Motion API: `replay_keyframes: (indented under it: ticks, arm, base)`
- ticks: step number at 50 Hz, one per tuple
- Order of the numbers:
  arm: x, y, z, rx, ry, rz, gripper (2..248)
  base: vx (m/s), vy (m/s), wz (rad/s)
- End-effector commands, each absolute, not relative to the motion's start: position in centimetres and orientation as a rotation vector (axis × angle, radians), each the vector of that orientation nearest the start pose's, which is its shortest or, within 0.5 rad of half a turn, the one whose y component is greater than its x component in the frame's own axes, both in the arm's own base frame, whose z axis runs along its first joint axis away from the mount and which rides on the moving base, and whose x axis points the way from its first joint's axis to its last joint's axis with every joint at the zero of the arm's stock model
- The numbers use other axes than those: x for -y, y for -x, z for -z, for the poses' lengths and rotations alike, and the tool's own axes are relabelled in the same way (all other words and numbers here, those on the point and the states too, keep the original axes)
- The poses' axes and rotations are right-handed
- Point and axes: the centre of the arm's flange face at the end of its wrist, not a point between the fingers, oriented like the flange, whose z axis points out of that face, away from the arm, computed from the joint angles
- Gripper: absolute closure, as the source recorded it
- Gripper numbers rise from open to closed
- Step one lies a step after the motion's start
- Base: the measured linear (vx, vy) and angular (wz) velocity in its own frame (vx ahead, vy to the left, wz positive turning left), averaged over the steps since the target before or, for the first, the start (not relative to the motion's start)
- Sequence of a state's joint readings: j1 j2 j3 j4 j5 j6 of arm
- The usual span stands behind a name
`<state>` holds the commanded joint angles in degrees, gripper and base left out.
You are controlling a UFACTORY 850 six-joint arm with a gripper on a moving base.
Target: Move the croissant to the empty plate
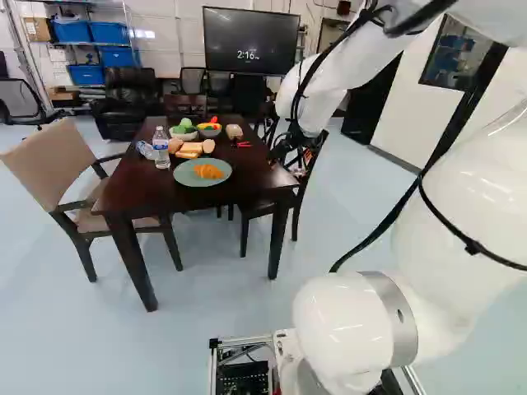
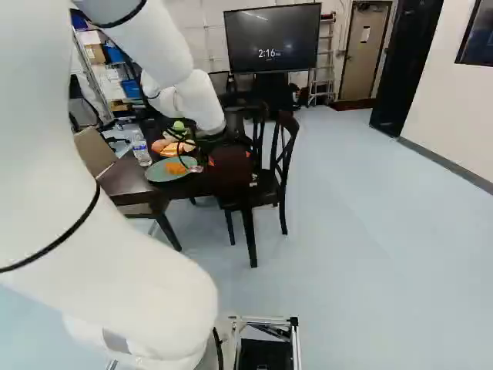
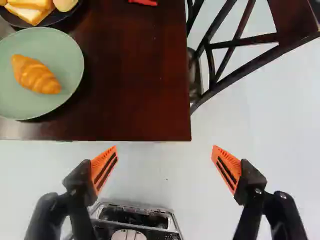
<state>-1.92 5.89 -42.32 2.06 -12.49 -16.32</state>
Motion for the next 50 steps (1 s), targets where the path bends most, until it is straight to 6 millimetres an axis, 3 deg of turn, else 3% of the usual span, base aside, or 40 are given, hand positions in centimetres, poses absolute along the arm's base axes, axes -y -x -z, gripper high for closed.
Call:
replay_keyframes:
  ticks: [25, 50]
  arm:
    - [1.1, -40.5, -47.1, 0.254, 2.989, 1.181, 3]
    - [0.7, -36.6, -43.0, 0.158, 2.875, 1.423, 3]
  base:
    - [0.000, 0.000, 0.000]
    - [0.000, 0.000, 0.000]
